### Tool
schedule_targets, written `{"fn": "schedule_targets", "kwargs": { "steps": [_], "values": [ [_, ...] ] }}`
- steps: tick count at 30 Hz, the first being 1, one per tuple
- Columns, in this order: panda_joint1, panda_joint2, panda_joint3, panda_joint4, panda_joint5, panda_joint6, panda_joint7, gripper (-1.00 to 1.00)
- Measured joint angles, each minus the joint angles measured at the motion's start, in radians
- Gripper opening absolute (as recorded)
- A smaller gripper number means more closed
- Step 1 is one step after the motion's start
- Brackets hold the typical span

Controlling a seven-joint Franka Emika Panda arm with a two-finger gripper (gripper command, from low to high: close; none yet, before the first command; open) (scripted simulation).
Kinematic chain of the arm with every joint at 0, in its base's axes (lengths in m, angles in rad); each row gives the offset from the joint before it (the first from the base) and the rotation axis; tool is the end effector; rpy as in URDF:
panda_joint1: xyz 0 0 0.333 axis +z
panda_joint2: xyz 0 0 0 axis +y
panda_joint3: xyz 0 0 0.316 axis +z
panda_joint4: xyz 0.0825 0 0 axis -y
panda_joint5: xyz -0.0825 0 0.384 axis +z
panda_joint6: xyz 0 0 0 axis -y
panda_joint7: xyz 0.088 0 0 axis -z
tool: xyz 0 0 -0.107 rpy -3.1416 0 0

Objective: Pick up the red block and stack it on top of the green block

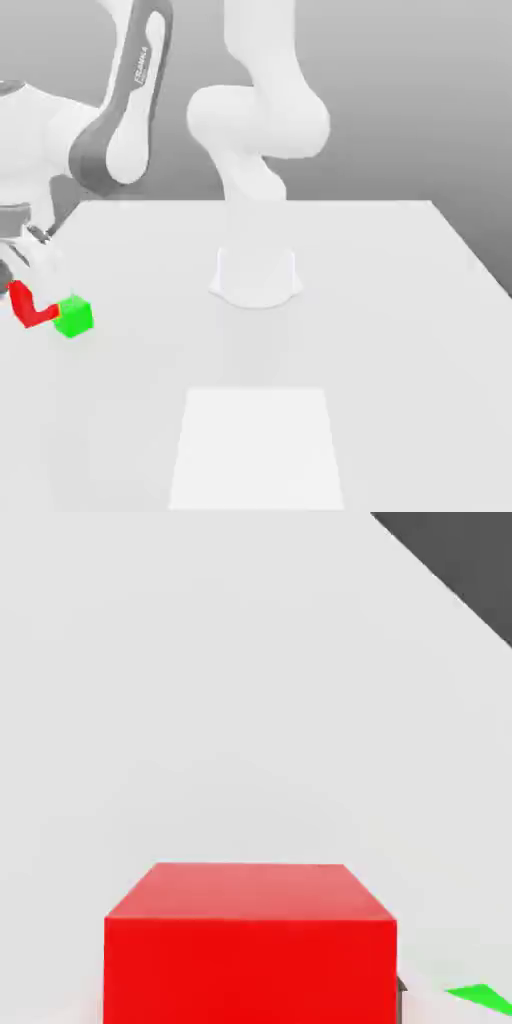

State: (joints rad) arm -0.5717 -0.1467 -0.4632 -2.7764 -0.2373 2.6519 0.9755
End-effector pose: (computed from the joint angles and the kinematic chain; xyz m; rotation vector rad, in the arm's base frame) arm 0.2075 -0.3232 0.2526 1.9264 -2.4212 0.0192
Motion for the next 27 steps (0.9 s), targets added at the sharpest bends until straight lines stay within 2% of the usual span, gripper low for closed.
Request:
{"fn": "schedule_targets", "kwargs": {
  "steps": [3, 7, 11, 15, 16, 22, 27],
  "values": [
    [-0.115, -0.071, -0.061, -0.077, -0.024, 0.004, 0.060, -1.00],
    [-0.112, -0.028, -0.102, -0.096, 0.030, 0.066, 0.035, -1.00],
    [-0.071, 0.069, -0.118, -0.096, 0.146, 0.156, -0.045, -1.00],
    [-0.055, 0.184, -0.078, -0.095, 0.340, 0.252, -0.179, -1.00],
    [-0.063, 0.202, -0.064, -0.095, 0.376, 0.266, -0.205, 1.00],
    [-0.068, 0.211, -0.056, -0.095, 0.395, 0.273, -0.218, 1.00],
    [-0.113, 0.104, -0.068, -0.096, 0.206, 0.185, -0.086, 1.00]
  ]
}}
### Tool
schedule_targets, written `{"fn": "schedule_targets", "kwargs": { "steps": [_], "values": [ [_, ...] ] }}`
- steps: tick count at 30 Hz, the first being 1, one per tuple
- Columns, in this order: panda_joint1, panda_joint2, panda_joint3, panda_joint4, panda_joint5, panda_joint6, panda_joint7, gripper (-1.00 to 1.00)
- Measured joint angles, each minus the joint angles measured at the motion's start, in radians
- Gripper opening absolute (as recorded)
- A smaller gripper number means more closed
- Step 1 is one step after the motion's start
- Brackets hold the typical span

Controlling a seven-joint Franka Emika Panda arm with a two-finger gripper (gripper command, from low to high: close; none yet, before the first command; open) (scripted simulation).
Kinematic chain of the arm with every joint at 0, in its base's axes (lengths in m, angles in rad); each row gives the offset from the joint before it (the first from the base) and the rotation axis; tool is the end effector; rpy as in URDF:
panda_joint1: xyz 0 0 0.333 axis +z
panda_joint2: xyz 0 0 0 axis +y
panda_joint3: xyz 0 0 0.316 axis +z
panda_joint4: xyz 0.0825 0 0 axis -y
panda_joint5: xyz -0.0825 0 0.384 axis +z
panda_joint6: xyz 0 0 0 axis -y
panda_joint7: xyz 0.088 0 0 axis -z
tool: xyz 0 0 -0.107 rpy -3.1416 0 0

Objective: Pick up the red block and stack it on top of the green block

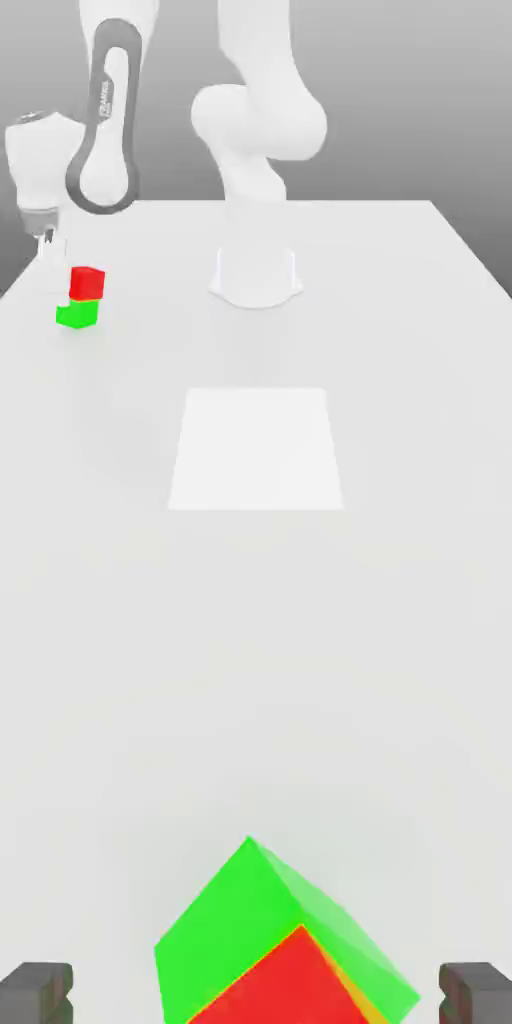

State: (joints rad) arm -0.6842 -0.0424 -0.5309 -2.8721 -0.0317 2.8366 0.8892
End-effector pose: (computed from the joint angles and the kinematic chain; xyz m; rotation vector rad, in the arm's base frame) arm 0.1273 -0.3296 0.2037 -1.5930 2.6944 -0.0052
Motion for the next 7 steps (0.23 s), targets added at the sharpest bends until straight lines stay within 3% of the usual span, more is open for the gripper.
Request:
{"fn": "schedule_targets", "kwargs": {
  "steps": [7],
  "values": [
    [-0.084, -0.166, 0.044, -0.006, -0.178, -0.152, 0.125, 1.00]
  ]
}}
